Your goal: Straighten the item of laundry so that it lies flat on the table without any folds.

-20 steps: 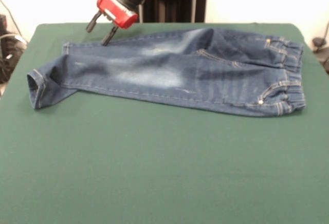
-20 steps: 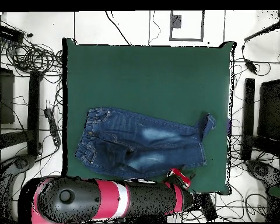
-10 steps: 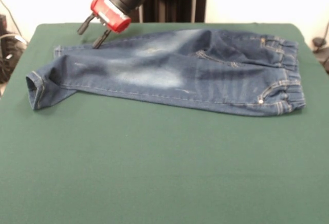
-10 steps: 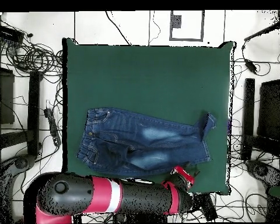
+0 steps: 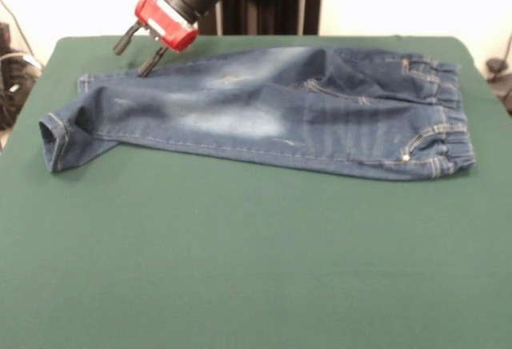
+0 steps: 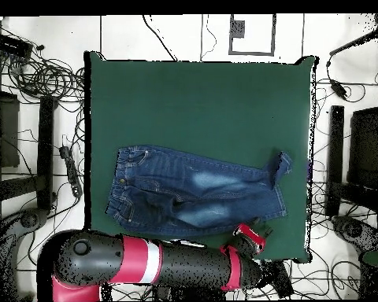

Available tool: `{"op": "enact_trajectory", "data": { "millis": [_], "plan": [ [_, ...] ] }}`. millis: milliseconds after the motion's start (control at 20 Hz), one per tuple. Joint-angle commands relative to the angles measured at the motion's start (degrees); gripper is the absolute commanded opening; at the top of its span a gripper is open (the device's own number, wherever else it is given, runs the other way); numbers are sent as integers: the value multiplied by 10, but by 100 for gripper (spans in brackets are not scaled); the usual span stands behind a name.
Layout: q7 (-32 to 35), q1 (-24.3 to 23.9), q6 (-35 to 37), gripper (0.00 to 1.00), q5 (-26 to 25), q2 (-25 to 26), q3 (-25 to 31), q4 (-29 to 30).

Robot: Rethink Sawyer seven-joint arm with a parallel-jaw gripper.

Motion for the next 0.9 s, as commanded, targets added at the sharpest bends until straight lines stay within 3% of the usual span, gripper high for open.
{"op": "enact_trajectory", "data": {
  "millis": [50,400,900],
  "plan": [
    [-30,-12,-17,100,55,34,46,-105],
    [-34,-11,25,100,57,36,23,-99],
    [-52,-38,36,100,22,32,-14,-112]
  ]
}}
